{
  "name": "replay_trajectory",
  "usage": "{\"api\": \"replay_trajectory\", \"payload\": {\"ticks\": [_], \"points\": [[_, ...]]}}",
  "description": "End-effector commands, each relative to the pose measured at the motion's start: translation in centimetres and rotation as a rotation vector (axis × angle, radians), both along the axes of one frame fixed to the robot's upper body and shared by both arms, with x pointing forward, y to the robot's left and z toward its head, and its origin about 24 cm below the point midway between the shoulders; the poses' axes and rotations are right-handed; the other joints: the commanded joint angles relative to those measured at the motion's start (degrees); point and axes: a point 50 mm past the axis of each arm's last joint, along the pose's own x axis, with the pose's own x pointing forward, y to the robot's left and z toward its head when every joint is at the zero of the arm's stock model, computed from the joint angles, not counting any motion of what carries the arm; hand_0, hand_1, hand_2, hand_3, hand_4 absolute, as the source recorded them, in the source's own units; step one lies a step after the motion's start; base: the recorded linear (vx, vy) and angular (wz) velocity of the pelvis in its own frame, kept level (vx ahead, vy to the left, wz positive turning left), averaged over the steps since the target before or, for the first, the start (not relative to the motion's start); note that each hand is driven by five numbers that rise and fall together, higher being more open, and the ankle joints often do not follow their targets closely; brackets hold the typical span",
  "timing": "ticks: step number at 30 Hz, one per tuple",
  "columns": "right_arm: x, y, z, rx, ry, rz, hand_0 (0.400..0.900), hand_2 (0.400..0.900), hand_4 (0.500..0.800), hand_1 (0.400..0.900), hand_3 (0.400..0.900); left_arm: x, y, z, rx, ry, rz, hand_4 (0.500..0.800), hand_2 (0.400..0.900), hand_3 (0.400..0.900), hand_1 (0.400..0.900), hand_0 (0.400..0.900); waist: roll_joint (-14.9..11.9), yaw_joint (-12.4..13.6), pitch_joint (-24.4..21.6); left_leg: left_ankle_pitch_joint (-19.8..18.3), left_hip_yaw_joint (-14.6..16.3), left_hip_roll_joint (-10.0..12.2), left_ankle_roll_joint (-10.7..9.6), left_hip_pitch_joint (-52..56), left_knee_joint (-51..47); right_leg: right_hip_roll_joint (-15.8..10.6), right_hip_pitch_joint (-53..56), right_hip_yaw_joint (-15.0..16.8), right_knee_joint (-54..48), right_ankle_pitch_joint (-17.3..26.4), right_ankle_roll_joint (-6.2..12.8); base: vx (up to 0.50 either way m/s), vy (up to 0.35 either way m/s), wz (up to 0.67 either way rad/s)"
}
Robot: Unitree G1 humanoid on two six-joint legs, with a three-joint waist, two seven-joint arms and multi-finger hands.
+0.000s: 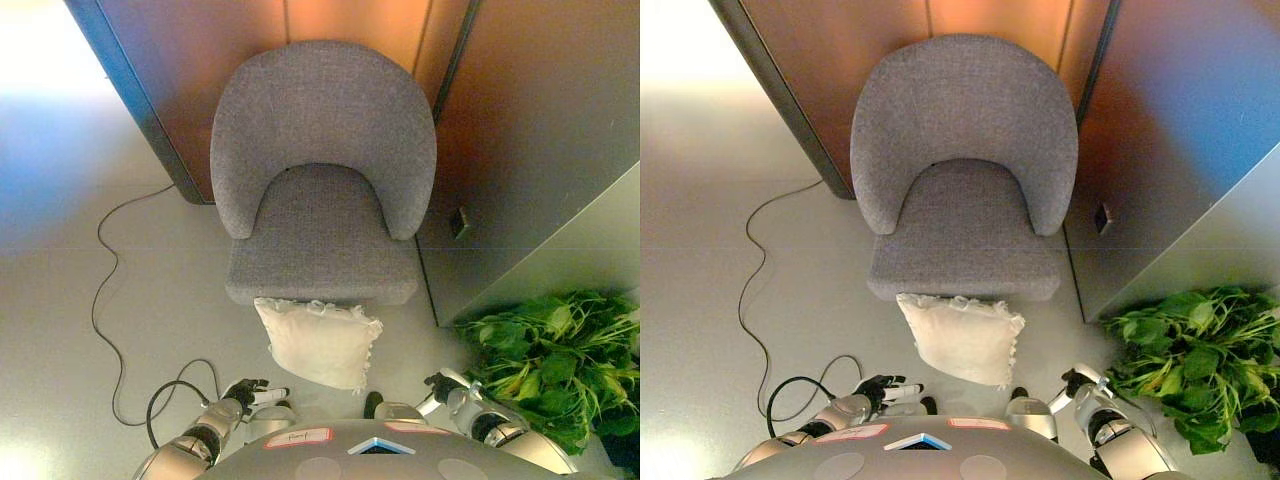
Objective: Pick up the pillow and put it on the sofa.
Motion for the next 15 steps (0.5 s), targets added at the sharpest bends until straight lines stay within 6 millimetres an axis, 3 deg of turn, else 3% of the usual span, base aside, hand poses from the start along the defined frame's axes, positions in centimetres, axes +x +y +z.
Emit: {"api": "replay_trajectory", "payload": {"ticks": [1,6,15], "points": [[3.5,0.6,0.8,0.002,-0.070,0.053,0.900,0.900,0.800,0.900,0.900,3.5,1.4,1.0,0.048,-0.097,0.018,0.800,0.900,0.900,0.900,0.900,-2.2,0.1,3.4,-6.0,0.9,-1.7,1.7,0.4,1.1,-1.9,2.7,1.3,2.9,-7.2,4.24,0.00,0.000,0.00],[3.6,0.4,0.9,-0.049,-0.129,0.085,0.900,0.900,0.800,0.900,0.900,3.3,1.4,1.0,0.039,-0.082,0.028,0.800,0.900,0.900,0.900,0.900,-2.4,0.2,3.4,-6.1,0.9,-1.7,1.7,0.5,1.0,-2.0,2.8,1.0,2.8,-7.2,4.23,0.03,-0.013,0.00],[6.8,-0.2,2.6,-0.175,-0.281,0.215,0.900,0.900,0.800,0.900,0.900,3.7,2.1,1.3,0.050,-0.130,0.102,0.800,0.900,0.900,0.900,0.900,-1.9,1.3,6.2,-5.5,-0.2,-1.9,1.7,-1.8,1.4,-2.5,0.8,0.8,3.6,-6.9,4.35,0.05,-0.039,0.09]]}}
